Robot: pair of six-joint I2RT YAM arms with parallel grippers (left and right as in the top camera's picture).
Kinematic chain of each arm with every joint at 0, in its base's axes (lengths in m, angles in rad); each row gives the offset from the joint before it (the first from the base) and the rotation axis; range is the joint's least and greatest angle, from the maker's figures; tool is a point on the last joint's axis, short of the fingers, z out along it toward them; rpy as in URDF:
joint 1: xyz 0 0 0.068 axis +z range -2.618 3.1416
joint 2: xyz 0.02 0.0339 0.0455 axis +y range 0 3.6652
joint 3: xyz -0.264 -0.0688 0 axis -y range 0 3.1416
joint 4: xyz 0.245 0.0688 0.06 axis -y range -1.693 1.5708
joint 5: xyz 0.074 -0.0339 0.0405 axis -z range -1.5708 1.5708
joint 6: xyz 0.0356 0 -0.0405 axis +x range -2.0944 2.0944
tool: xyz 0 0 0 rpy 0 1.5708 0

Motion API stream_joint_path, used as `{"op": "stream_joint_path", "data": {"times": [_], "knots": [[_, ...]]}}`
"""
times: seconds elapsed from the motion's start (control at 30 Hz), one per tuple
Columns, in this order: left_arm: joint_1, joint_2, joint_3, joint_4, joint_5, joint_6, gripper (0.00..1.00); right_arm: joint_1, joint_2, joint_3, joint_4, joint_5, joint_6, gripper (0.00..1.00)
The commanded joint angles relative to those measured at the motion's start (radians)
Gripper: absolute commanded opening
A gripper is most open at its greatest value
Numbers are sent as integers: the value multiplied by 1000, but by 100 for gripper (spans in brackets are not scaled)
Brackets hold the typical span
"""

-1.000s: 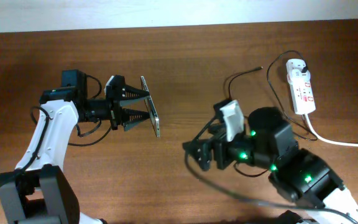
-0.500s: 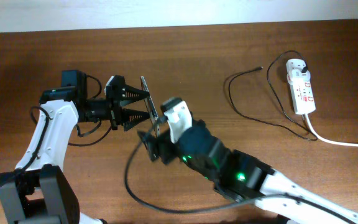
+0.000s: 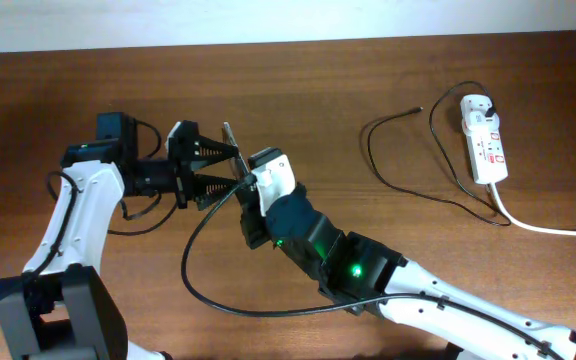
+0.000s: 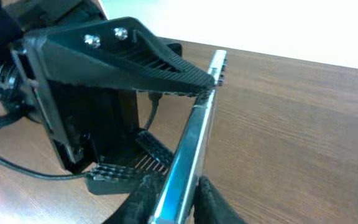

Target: Plug charger to phone and switch on socket

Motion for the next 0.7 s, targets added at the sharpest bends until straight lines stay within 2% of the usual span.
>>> {"op": "stream_joint_path", "data": {"times": [0.0,0.07,0.13,0.17,0.2,0.23,0.33,0.4,0.53,0.63,0.67], "knots": [[-2,-3,2,-2,43,2,52,8,3,13,7,-29,-9,17],[-2,-3,2,-2,43,2,58,6,3,13,7,-29,-9,10],[-2,-3,2,-2,43,2,68,6,0,13,7,-29,-9,6],[-2,-3,2,-2,43,2,88,6,-13,13,7,-28,-9,4],[-2,-3,2,-2,43,2,94,6,-32,13,6,-28,-9,4],[-2,-3,2,-1,43,2,97,5,-56,13,6,-28,-10,4],[32,-11,18,39,47,19,97,4,-157,13,-79,29,-9,4],[80,-56,55,39,37,117,98,4,-241,13,-202,129,12,4],[159,-258,61,35,-206,123,99,4,-429,13,-464,170,147,4],[206,-498,61,10,-353,190,99,4,-544,10,-666,198,278,4],[209,-597,61,-15,-472,194,99,5,-580,-5,-713,221,333,4]]}}
